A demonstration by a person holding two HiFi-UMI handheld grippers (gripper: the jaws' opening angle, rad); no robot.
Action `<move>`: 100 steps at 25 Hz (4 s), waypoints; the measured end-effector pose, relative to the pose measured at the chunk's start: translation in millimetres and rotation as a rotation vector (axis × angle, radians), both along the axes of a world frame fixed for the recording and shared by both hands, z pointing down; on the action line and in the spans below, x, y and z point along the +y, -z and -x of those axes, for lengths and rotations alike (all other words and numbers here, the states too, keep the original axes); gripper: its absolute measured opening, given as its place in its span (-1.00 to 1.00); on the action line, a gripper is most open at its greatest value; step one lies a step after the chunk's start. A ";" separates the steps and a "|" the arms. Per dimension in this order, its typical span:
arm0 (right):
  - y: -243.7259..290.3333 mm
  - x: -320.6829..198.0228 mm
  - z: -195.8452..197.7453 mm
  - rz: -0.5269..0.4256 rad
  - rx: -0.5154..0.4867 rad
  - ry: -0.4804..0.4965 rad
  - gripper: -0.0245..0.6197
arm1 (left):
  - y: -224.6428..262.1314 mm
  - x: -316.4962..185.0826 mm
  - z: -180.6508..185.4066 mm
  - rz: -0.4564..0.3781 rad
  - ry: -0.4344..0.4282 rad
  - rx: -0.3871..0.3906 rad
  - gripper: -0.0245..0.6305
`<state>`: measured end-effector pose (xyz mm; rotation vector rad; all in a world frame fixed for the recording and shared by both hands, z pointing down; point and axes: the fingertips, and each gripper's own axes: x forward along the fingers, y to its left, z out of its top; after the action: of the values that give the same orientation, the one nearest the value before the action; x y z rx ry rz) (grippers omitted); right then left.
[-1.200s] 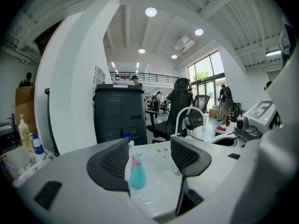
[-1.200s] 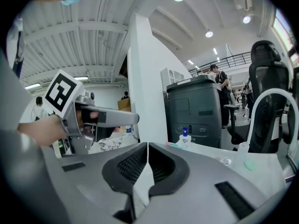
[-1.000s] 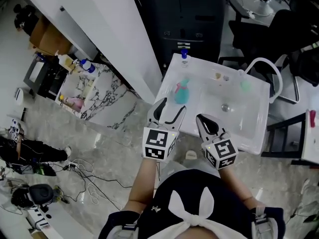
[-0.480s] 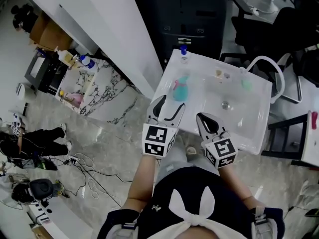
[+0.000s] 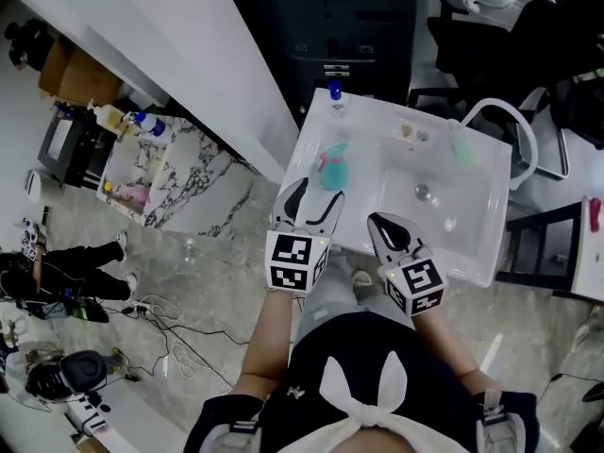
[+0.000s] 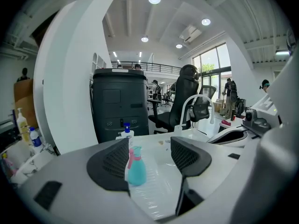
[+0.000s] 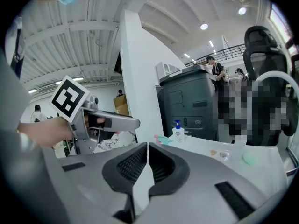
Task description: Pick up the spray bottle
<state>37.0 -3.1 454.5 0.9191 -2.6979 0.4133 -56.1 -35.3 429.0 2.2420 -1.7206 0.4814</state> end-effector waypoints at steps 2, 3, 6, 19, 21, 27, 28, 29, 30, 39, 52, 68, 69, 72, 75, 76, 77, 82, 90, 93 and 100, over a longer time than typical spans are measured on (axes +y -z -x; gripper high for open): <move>-2.3 -2.7 0.4 0.008 -0.001 -0.004 -0.84 | -3.2 -4.0 1.0 0.011 -0.002 -0.002 -0.06; -3.7 -4.1 1.0 0.013 -0.001 -0.006 -0.84 | -5.2 -5.6 1.4 0.017 -0.004 -0.003 -0.06; -6.0 -8.5 6.2 0.019 -0.004 -0.005 -0.84 | -10.3 -9.9 3.2 0.036 -0.016 -0.012 -0.06; -6.7 -32.3 29.0 0.015 0.020 0.002 -0.85 | -33.2 -35.3 16.5 0.117 -0.087 -0.006 -0.06; -9.6 -38.1 28.9 0.022 0.029 -0.009 -0.85 | -38.2 -40.9 18.1 0.131 -0.099 -0.002 -0.06; -15.6 -55.8 33.3 0.043 0.056 -0.037 -0.85 | -50.2 -59.3 28.8 0.165 -0.125 -0.004 -0.06; -16.7 -58.9 33.8 0.046 0.060 -0.041 -0.85 | -52.6 -62.3 29.3 0.171 -0.131 -0.005 -0.06; -17.7 -61.9 34.2 0.049 0.063 -0.044 -0.85 | -55.0 -65.2 29.4 0.178 -0.138 -0.006 -0.06; -18.6 -64.8 34.6 0.052 0.066 -0.047 -0.85 | -57.6 -67.7 29.1 0.186 -0.147 -0.006 -0.06; -26.9 -83.7 39.2 0.084 0.085 -0.076 -0.85 | -78.7 -86.1 29.3 0.235 -0.200 -0.015 -0.05; -34.4 -99.6 38.2 0.121 0.078 -0.113 -0.85 | -105.7 -102.8 17.4 0.310 -0.269 -0.035 -0.05; -37.8 -105.1 36.1 0.129 0.075 -0.128 -0.85 | -125.6 -109.6 14.7 0.372 -0.278 -0.033 -0.06; -38.0 -104.9 36.0 0.130 0.075 -0.129 -0.85 | -126.8 -108.8 13.8 0.377 -0.285 -0.035 -0.06; -38.8 -103.6 35.8 0.132 0.075 -0.131 -0.85 | -128.8 -107.0 12.7 0.383 -0.294 -0.040 -0.07; -39.4 -102.8 35.8 0.136 0.074 -0.131 -0.85 | -129.1 -107.9 14.3 0.378 -0.279 -0.038 -0.18; -39.6 -102.7 35.7 0.138 0.073 -0.131 -0.85 | -129.1 -108.5 14.8 0.377 -0.274 -0.039 -0.22; -39.8 -102.6 35.5 0.140 0.072 -0.131 -0.85 | -129.1 -108.9 15.1 0.377 -0.272 -0.042 -0.26; -40.9 -101.6 35.8 0.148 0.069 -0.134 -0.85 | -129.1 -108.5 13.8 0.377 -0.283 -0.055 -0.39; -42.0 -100.9 37.1 0.152 0.067 -0.132 -0.85 | -131.6 -107.4 12.7 0.378 -0.300 -0.078 -0.49; -42.0 -101.7 37.6 0.153 0.066 -0.130 -0.85 | -132.3 -108.3 12.8 0.378 -0.301 -0.085 -0.51; -42.9 -102.1 37.8 0.156 0.065 -0.127 -0.85 | -136.2 -107.8 12.7 0.382 -0.307 -0.117 -0.60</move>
<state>-0.8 -105.2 497.4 1.0425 -2.5160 0.5998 -68.8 -143.1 565.2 2.2275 -1.2027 0.9379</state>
